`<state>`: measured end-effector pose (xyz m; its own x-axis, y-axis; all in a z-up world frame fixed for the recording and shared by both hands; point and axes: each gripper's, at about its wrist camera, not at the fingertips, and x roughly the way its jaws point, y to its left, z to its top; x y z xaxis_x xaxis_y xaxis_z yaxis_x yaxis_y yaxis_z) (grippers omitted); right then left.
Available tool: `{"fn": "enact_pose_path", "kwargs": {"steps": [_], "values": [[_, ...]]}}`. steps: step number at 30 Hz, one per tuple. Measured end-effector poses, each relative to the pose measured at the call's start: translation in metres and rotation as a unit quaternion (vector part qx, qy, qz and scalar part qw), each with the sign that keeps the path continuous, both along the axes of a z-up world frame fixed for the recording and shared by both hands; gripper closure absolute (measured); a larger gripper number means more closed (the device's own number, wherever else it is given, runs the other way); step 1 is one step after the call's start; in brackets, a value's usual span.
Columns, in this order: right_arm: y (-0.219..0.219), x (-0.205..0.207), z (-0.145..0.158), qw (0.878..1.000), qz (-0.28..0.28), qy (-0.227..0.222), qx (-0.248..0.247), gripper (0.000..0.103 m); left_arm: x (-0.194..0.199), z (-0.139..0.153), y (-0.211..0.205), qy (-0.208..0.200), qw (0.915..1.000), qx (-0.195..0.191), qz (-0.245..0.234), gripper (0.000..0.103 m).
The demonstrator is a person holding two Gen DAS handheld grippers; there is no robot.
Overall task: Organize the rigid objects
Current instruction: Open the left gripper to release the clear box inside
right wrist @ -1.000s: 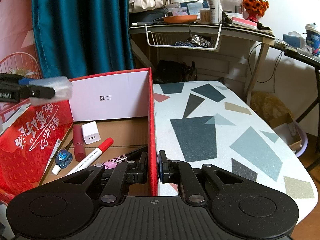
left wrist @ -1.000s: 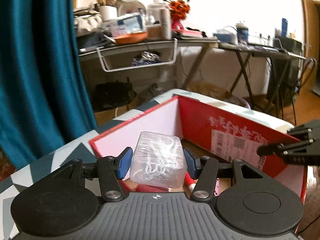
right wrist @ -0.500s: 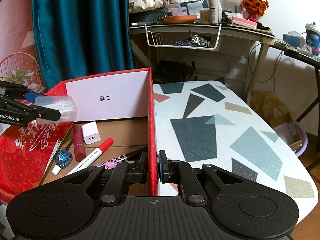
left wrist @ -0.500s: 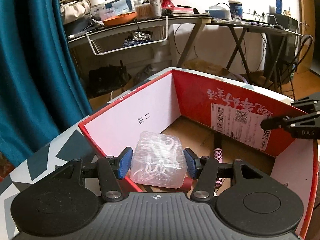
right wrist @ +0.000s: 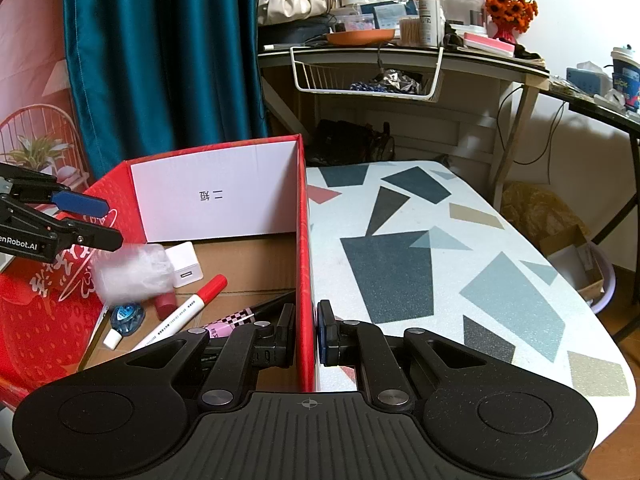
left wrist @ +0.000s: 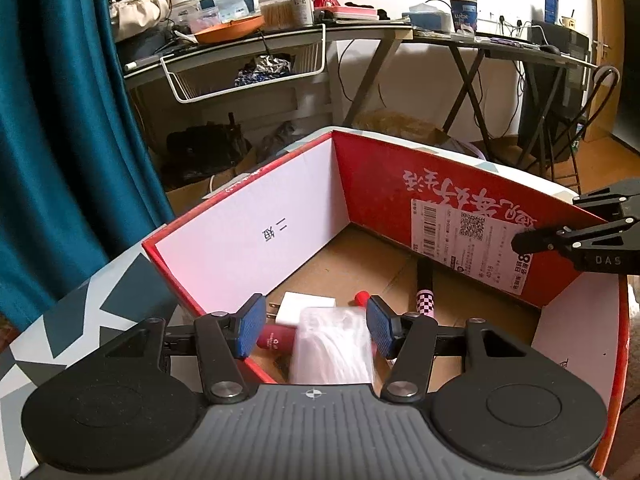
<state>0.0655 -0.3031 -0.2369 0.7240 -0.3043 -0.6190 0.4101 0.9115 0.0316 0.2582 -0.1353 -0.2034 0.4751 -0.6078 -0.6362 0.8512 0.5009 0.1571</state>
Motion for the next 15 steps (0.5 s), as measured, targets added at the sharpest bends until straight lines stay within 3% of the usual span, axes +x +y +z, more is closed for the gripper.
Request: {"fn": "enact_pose_path", "kwargs": {"steps": [4, 6, 8, 11, 15], "values": [[0.0, 0.0, 0.0, 1.0, 0.0, 0.0, 0.0, 0.093, 0.003, 0.008, 0.01, -0.003, 0.9994, -0.031, 0.015, 0.044], [0.0, 0.0, 0.0, 1.0, 0.0, 0.0, 0.0, 0.093, 0.007, 0.014, 0.019, -0.002, 0.9979, -0.059, 0.028, 0.037], [0.0, 0.0, 0.0, 1.0, 0.0, 0.0, 0.0, 0.092, 0.011, 0.02, 0.031, -0.004, 0.9953, -0.085, 0.046, 0.023], [0.0, 0.0, 0.0, 1.0, 0.0, 0.0, 0.001, 0.092, 0.02, 0.027, 0.048, 0.0, 0.9908, -0.112, 0.076, 0.022], [0.0, 0.0, 0.0, 1.0, 0.0, 0.0, 0.001, 0.092, 0.035, 0.029, 0.071, 0.006, 0.9841, -0.116, 0.135, 0.019]]}}
